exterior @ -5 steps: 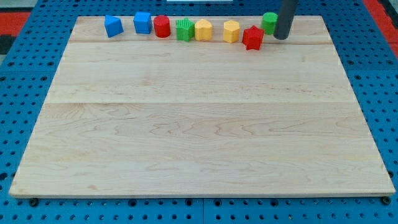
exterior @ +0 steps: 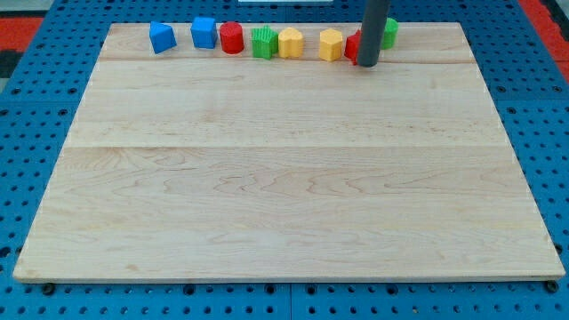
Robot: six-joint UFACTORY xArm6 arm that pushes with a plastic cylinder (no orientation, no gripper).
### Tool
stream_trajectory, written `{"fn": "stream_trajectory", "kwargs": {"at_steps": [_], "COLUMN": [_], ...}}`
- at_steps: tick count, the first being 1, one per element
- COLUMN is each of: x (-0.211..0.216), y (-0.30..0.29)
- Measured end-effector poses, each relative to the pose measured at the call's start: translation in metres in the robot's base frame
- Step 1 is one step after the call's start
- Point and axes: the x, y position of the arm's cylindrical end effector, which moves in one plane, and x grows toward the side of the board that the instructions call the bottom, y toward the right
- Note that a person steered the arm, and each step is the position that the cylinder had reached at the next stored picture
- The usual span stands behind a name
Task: Slide the red star yellow hexagon and the green circle to form a horizontal line
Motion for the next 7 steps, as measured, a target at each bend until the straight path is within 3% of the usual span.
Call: {"fn": "stream_trajectory", "kwargs": {"at_steps": [7], "x": [-0.042], "y": [-0.003]}}
